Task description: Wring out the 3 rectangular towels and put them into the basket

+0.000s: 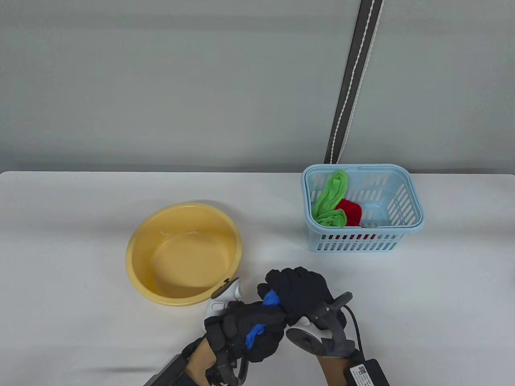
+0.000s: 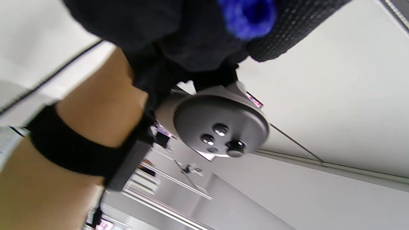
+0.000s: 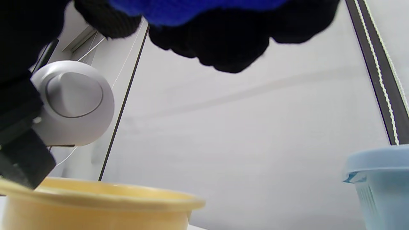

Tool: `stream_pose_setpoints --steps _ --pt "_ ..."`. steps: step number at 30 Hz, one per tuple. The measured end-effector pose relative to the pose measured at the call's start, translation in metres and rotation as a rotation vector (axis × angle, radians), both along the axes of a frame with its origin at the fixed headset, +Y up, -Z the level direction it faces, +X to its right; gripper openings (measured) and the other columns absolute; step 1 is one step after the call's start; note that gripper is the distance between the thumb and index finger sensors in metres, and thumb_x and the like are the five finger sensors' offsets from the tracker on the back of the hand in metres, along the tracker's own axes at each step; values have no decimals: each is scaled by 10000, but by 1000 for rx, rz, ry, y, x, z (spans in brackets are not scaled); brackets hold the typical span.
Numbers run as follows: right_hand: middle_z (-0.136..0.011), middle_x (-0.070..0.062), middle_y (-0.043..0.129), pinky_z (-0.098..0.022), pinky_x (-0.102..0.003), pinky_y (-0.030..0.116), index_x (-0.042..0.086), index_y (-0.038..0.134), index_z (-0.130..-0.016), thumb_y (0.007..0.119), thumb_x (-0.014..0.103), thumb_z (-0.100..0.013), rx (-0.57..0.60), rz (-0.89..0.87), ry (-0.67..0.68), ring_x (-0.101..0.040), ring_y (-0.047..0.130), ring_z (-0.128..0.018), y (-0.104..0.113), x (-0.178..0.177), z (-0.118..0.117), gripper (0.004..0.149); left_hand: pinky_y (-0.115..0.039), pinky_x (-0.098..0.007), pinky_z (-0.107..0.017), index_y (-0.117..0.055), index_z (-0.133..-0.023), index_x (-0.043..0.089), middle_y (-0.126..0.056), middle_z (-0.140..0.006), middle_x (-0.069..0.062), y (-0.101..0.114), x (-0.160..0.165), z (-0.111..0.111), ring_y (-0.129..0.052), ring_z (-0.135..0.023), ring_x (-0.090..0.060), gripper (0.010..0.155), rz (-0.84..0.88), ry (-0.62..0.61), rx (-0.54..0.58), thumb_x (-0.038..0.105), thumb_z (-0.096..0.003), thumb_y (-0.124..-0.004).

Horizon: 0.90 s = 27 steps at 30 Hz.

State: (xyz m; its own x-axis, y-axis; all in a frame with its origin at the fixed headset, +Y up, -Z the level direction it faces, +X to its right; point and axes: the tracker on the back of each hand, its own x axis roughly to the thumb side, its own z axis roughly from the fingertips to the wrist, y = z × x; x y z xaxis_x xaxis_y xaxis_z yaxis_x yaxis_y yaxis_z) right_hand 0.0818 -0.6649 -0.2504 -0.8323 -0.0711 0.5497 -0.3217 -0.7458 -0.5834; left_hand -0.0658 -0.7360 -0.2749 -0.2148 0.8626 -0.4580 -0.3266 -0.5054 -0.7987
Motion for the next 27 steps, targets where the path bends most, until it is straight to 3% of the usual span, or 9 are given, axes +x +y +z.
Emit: stream_pose_setpoints --steps 2,3,14,21,24,27 --pt "-609 0 934 -340 -423 871 237 674 -873 818 512 -524 10 60 -15 -212 1017 -411 -1 0 1 467 -846 -340 -46 -872 -661 174 -1016 -348 45 4 -9 -2 -962 -116 -183 403 -149 62 109 559 -587 -779" --pt "-625 -2 939 -357 -428 874 244 680 -875 841 503 -514 -1 69 -6 -214 1025 -432 -1 0 2 473 -855 -323 -55 -863 -680 180 -1018 -369 56 8 -14 -3 -968 -129 -168 425 -241 68 220 585 -593 -766" --pt "-815 -37 919 -480 -491 850 252 680 -966 965 447 -410 -79 234 64 -249 1018 -621 -3 -8 12 654 -883 -328 -152 -854 -811 146 -1047 -552 -28 49 -54 3 -1012 -267 -222 623 -926 315 799 700 -535 -787" --pt "-993 -105 811 -551 -532 810 229 586 -1081 937 466 -427 -265 137 138 -309 952 -771 4 -10 11 779 -901 -394 -296 -786 -945 178 -1008 -767 -85 70 -75 15 -1037 -474 -296 713 -1088 546 1024 724 -488 -826" --pt "-1051 -115 755 -575 -553 792 220 545 -1108 940 409 -462 -359 58 180 -335 917 -819 9 -10 6 780 -882 -481 -411 -730 -1000 187 -942 -875 -119 76 -81 18 -1001 -633 -362 749 -1105 633 1096 712 -478 -840" --pt "-1076 -112 725 -593 -574 767 227 544 -1111 933 358 -489 -439 -19 200 -355 889 -846 19 -7 -1 746 -797 -597 -564 -544 -1119 228 -766 -1077 -180 78 -84 22 -872 -854 -451 826 -1157 700 1230 695 -491 -810"
